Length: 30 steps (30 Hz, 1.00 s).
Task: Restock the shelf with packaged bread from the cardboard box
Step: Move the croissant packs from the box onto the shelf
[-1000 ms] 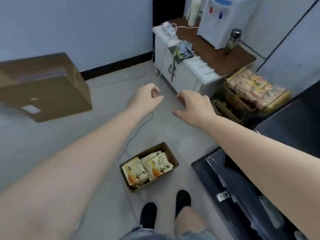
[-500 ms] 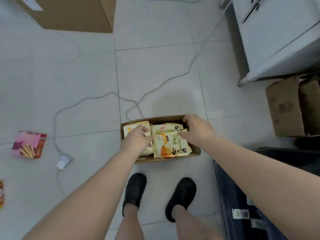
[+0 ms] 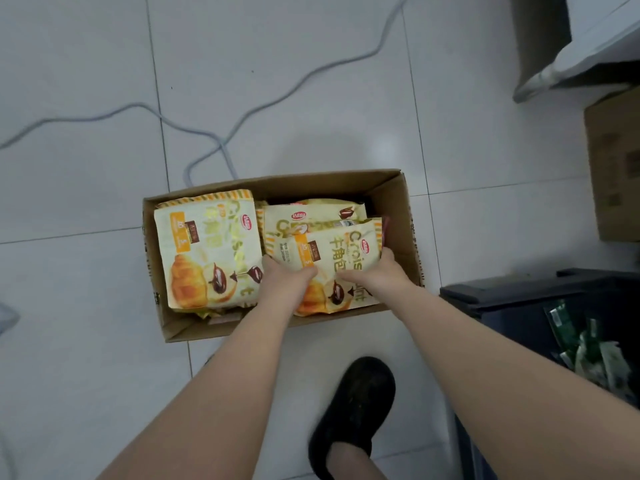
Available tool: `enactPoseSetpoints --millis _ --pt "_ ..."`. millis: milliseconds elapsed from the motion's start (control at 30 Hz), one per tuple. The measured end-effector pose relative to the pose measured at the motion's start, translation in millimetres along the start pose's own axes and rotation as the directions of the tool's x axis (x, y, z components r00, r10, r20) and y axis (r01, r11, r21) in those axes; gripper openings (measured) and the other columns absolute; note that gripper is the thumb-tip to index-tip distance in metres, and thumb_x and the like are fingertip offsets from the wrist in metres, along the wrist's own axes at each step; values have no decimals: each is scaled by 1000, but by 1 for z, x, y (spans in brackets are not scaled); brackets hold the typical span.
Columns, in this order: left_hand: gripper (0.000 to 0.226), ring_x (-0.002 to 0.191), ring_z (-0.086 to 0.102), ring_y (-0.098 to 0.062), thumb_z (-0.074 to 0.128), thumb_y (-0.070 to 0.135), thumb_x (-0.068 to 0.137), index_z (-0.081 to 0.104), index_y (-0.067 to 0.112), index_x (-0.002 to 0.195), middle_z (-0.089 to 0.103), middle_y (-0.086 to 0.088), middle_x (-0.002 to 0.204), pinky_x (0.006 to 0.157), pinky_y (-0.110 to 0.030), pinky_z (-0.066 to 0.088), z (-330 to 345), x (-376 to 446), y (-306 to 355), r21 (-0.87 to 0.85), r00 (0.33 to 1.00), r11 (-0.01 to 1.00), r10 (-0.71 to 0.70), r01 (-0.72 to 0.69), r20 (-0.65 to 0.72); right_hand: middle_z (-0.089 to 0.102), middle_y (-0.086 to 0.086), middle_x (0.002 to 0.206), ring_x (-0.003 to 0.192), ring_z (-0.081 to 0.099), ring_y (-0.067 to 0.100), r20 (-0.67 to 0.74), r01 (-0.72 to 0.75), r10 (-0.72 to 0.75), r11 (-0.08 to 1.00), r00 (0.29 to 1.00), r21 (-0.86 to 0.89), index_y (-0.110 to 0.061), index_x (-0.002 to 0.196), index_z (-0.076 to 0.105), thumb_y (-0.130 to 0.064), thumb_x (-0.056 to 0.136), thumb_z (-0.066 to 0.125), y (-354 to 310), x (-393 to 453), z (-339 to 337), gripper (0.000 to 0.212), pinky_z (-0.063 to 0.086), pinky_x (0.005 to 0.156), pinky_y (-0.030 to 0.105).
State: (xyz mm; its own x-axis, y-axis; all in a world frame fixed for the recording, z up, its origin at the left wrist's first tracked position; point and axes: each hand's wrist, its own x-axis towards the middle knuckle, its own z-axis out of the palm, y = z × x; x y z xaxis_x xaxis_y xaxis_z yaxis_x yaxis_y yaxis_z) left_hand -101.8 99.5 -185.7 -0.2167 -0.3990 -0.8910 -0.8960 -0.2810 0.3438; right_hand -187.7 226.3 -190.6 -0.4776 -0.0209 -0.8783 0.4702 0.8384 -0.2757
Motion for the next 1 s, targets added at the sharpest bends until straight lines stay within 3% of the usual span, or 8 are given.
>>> enactPoseSetpoints --millis 100,267,367,533,600,767,900,1000 --pt "76 127 47 -28 71 20 79 28 9 142 46 -8 141 104 -41 41 5 3 1 -54 997 998 35 -38 -62 53 3 121 92 52 16 -16 17 -15 996 1000 88 -11 130 33 -32 70 81 -4 2 2 80 44 78 31" --pt "71 124 49 -28 72 25 78 34 11 135 50 -8 136 102 -45 43 -16 -28 22 36 986 987 157 -156 -50 57 2 115 98 55 19 -128 77 -60 988 990 131 -14 123 38 -35 67 82 -16 -35 -12 74 49 78 33" --pt "64 116 55 -26 73 27 77 41 13 130 55 -6 129 97 -42 47 -43 -68 59 40 967 969 244 -242 -66 59 -1 111 103 58 21 -191 124 -96 983 977 137 -19 111 39 -38 65 82 -46 -81 -37 66 51 88 42" --pt "55 98 58 -19 74 26 77 47 14 125 61 -2 116 79 -27 45 -105 -167 162 8 909 910 413 -414 -62 55 -5 98 89 56 17 -277 267 -212 946 937 182 -18 108 38 -41 68 80 -133 -182 -103 63 50 73 33" --pt "53 90 56 -15 75 24 76 50 15 121 62 -1 109 74 -25 43 -131 -215 212 -11 857 859 509 -511 -75 57 -6 96 86 56 16 -334 343 -267 919 904 193 -16 105 41 -44 68 79 -170 -232 -136 60 47 64 30" --pt "46 81 55 -12 77 21 74 51 18 113 59 3 100 68 -22 40 -180 -360 318 -38 679 678 732 -734 -64 54 -7 93 84 52 14 -548 535 -365 824 753 186 -18 102 41 -42 70 79 -240 -384 -227 55 41 67 29" --pt "48 89 56 -16 77 26 74 50 19 112 59 1 104 77 -25 40 -210 -486 374 -68 504 501 864 -863 -23 59 -5 100 89 57 16 -680 634 -392 761 620 140 -18 105 43 -45 69 78 -266 -514 -294 58 47 76 33" --pt "52 91 54 -15 76 28 74 49 16 117 55 3 103 76 -26 39 -227 -581 402 -91 346 346 938 -934 16 58 -5 102 96 59 17 -765 681 -378 724 521 106 -19 106 39 -48 69 77 -269 -612 -333 61 52 82 39"
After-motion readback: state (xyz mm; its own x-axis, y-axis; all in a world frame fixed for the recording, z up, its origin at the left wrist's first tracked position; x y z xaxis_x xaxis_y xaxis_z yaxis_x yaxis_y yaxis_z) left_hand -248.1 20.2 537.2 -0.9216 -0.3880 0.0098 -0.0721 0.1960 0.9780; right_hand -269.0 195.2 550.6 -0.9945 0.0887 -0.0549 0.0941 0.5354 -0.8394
